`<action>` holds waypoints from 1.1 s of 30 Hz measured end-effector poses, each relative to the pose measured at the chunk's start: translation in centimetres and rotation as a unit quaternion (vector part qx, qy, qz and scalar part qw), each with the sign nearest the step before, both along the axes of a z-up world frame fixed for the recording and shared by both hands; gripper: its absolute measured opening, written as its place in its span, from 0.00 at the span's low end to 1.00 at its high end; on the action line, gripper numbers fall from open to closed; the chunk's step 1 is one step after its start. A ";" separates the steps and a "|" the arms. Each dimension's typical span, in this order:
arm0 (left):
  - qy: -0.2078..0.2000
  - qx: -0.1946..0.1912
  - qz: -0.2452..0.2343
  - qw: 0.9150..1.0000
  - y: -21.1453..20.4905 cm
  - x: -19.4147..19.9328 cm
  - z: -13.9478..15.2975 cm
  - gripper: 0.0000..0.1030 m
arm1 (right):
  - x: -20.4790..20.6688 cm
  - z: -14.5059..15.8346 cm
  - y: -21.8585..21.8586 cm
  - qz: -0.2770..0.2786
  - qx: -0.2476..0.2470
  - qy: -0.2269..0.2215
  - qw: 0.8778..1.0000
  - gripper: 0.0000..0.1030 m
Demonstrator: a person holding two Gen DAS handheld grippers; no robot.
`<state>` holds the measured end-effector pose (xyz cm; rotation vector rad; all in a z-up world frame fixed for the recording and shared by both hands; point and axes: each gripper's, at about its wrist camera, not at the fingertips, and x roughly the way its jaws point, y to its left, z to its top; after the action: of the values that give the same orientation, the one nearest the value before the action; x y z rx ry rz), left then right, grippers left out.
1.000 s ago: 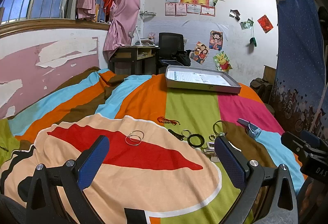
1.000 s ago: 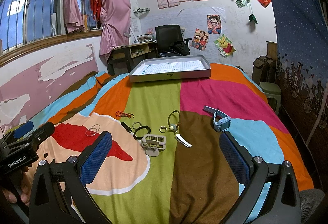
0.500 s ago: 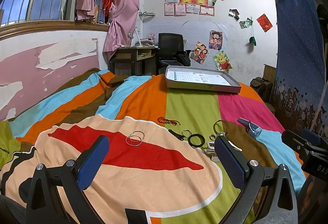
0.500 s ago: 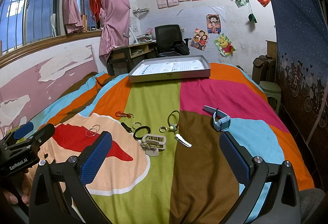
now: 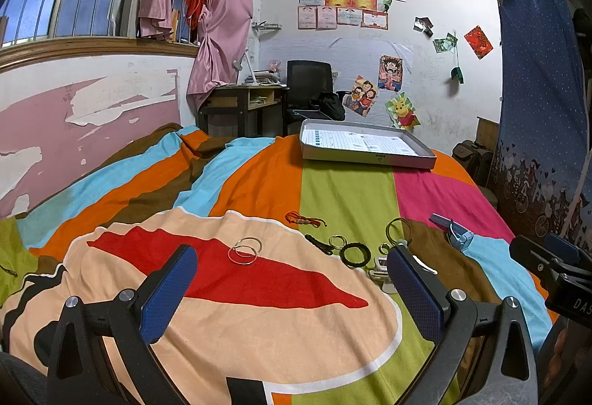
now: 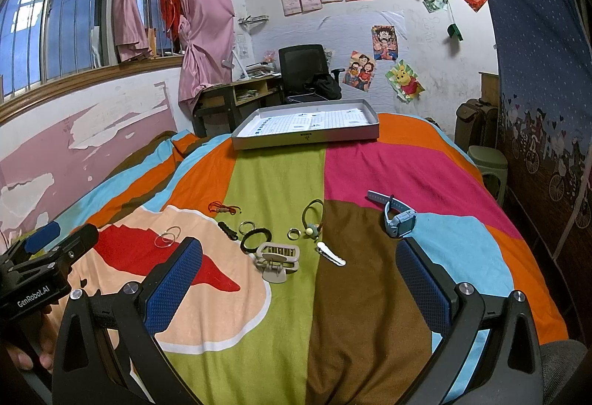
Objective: Organize jewelry
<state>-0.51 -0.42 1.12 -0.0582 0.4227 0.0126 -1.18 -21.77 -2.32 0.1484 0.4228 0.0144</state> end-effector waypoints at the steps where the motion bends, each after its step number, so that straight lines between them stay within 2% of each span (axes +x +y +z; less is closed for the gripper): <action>1: 0.000 0.000 0.000 1.000 0.0 0.0 0.0 1.00 | 0.0 0.0 0.0 0.000 0.000 0.000 1.000 0.99; 13: 0.000 0.001 0.000 1.000 -0.1 0.0 0.0 1.00 | -0.1 0.0 0.0 0.001 0.001 -0.001 1.000 0.99; 21: 0.017 -0.022 -0.005 1.000 0.7 -0.1 0.7 1.00 | -0.1 -0.2 -0.1 -0.001 0.003 -0.004 1.000 0.99; 24: 0.014 -0.018 -0.001 1.000 1.2 0.1 1.0 1.00 | -0.2 0.1 -0.1 -0.004 0.003 -0.009 1.000 0.99; 33: 0.026 -0.053 0.025 0.998 3.9 4.0 1.1 1.00 | 0.5 1.0 0.6 -0.007 -0.009 -0.034 0.999 0.99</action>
<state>3.47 3.47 2.18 -0.1727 0.4739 0.0415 -0.71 -21.13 -1.30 0.1336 0.3533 0.0017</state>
